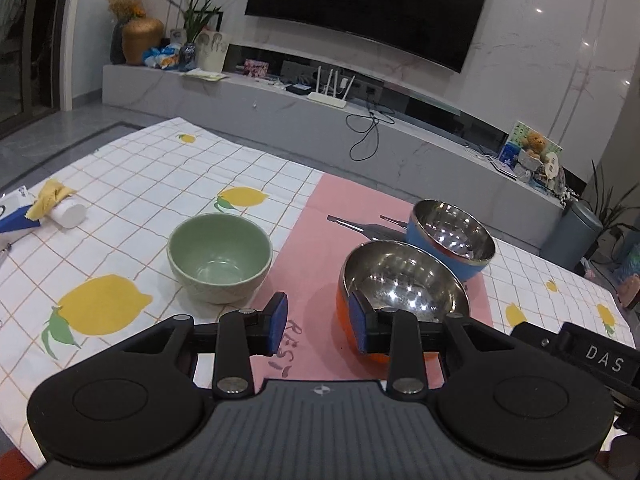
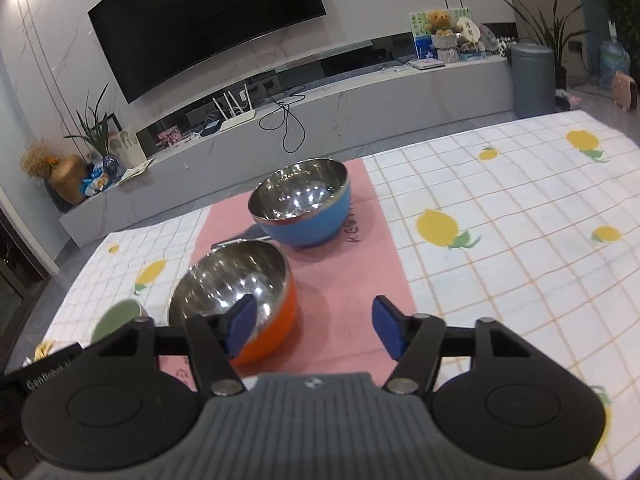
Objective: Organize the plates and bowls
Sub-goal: 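Move both tools to the orange steel bowl rim and grip it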
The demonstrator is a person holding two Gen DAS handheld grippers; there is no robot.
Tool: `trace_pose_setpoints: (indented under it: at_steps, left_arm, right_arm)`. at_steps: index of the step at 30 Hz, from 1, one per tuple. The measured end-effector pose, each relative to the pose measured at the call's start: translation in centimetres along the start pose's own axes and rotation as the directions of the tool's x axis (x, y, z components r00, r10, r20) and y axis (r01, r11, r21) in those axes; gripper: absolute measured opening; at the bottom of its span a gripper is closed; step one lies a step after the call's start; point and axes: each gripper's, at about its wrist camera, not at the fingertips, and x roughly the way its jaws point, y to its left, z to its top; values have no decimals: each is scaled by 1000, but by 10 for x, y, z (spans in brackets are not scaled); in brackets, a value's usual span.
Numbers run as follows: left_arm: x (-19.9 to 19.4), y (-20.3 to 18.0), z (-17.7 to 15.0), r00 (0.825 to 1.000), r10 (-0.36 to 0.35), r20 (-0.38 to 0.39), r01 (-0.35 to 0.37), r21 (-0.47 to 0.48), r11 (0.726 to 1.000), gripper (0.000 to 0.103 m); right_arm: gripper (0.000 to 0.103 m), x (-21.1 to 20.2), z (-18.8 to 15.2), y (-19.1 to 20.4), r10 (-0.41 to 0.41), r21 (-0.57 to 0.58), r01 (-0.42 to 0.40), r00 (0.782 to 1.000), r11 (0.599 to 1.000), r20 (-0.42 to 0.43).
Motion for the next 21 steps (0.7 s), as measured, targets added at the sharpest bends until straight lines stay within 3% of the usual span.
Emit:
trace_pose_setpoints:
  at_steps: [4,11,17,21]
  left_arm:
    - [13,7,6,999,-35,-35,34,-47,998,45]
    - [35,11,9,995,-65,-74,57,-106,993,48]
    - [55,12,5,990,-74,-118,57,-141,988,48]
    - [63,10,4,988,-73,-135,54,-143,988,47]
  right_arm:
    - [74,12,4,8,38,7,-38,999,999,-2]
    - [75,37,5,22,41,17,-40,997,999,-66]
    - [68,57,0,25,10,12,-9,994,1000,-107]
    - [57,68,0,23,-1,31,5,990,999,-142]
